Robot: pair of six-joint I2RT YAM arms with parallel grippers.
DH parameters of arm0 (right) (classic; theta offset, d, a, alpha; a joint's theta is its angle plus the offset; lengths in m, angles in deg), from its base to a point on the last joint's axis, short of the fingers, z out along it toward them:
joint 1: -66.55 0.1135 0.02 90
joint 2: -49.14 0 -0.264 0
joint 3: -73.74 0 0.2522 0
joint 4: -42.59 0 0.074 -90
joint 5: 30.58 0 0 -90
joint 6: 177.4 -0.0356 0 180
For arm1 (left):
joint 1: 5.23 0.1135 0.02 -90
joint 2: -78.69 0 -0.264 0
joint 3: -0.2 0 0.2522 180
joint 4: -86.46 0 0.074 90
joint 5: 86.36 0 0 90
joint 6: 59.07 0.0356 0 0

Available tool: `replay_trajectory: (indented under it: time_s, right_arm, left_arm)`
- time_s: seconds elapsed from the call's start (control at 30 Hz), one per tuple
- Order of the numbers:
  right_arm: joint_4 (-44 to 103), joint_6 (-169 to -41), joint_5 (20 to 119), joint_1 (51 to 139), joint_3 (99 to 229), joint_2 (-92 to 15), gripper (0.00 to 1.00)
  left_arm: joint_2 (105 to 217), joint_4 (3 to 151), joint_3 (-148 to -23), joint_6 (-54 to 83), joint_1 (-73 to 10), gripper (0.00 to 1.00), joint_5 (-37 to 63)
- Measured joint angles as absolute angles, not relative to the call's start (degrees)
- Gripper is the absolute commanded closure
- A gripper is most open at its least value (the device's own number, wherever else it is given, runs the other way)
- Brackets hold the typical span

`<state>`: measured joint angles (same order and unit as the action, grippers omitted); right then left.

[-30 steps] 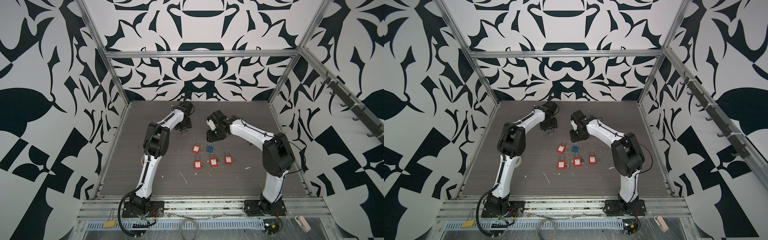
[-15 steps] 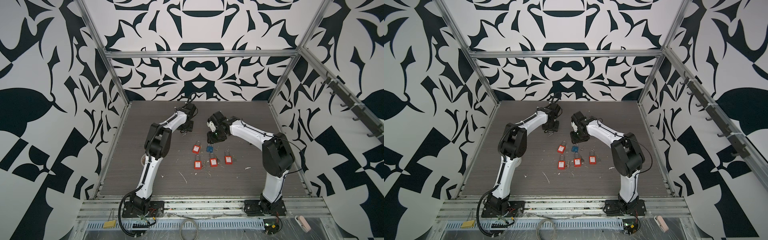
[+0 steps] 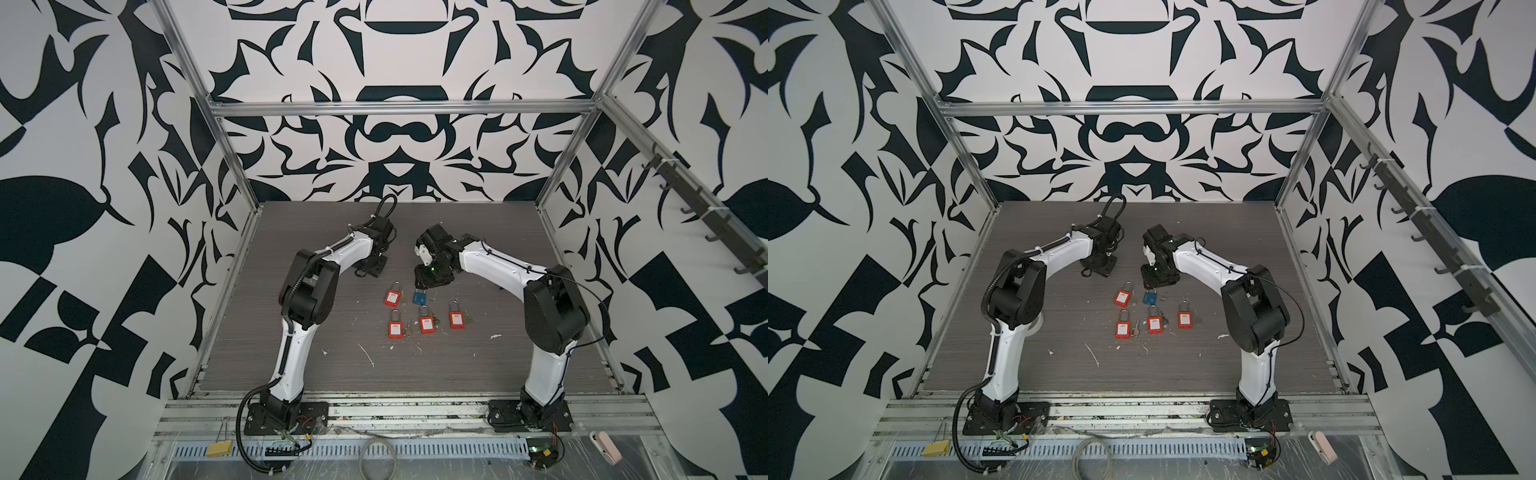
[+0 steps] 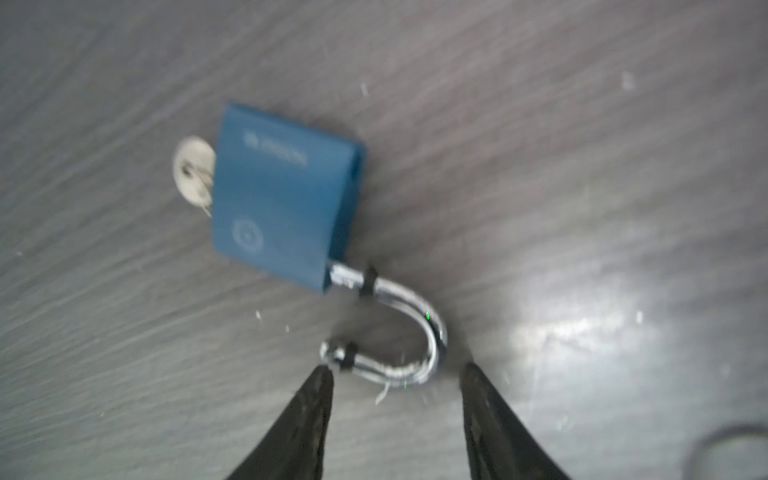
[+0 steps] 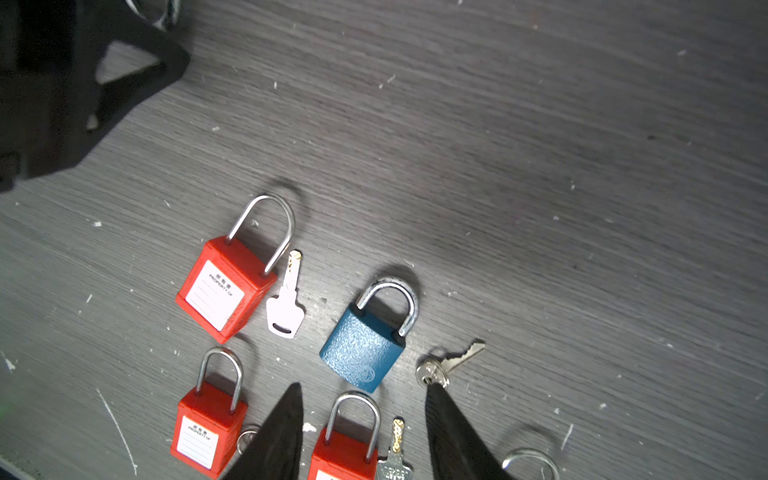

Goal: Lock with the key

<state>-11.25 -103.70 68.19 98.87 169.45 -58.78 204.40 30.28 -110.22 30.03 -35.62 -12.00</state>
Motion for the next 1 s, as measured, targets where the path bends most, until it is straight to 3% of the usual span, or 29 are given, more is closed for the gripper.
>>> replay_trajectory:
  time_s: [0.2, 0.33, 1.0]
  right_arm:
    - [-11.21, -104.0, 68.37, 98.87, 169.37, -58.78, 0.49]
    - [-11.21, -104.03, 68.54, 98.87, 168.73, -58.32, 0.49]
    - [-10.75, -105.05, 69.48, 98.87, 167.84, -56.99, 0.5]
  left_arm:
    - [201.34, 31.57, -105.41, 31.51, -35.62, 0.49, -10.95]
    - [199.59, 32.16, -103.14, 32.32, -35.62, 0.42, -8.54]
    - [207.24, 32.4, -115.79, 34.0, -33.61, 0.4, -1.46]
